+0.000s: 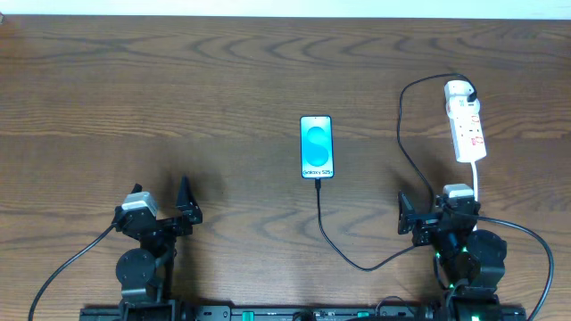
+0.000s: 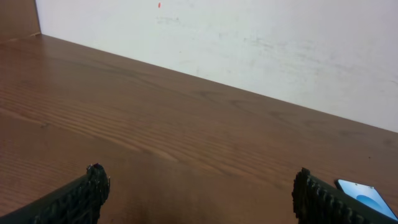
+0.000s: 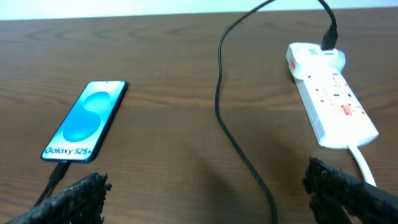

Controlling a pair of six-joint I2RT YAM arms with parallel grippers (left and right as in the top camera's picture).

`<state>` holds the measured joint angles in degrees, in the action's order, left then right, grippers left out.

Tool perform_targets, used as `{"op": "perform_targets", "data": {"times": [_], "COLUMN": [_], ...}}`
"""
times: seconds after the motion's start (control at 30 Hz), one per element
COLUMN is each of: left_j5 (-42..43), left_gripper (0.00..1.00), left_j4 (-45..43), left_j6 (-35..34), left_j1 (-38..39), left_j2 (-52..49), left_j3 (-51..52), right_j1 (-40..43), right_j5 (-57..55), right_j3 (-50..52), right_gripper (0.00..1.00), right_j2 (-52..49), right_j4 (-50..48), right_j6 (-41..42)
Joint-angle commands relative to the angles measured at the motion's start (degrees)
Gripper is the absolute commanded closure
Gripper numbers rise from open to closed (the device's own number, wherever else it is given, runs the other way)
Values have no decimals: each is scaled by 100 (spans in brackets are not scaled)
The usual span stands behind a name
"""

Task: Plug charger to phone and switch on socket

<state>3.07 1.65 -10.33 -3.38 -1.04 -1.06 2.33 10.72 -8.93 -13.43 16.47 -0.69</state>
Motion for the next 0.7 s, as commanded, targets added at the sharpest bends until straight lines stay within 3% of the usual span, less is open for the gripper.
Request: {"op": "perform_targets", "data": {"times": [0.0, 0.23, 0.67], "left_j5": [-13, -13, -13], "left_gripper": [4, 4, 4], "left_j4": [219, 221, 221], "left_j6": [13, 13, 13], "left_j1": [-20, -20, -20], "left_j2": [0, 0, 0], "left_j3": [79, 79, 79], "right_j1": [-39, 37, 48], "right_j5": [33, 20, 17], "right_j3": [201, 605, 605], "right_gripper": [1, 1, 1], "right_j2": [37, 35, 31], "right_j4": [-192, -706, -730], "right_j6": [-66, 76, 81]}}
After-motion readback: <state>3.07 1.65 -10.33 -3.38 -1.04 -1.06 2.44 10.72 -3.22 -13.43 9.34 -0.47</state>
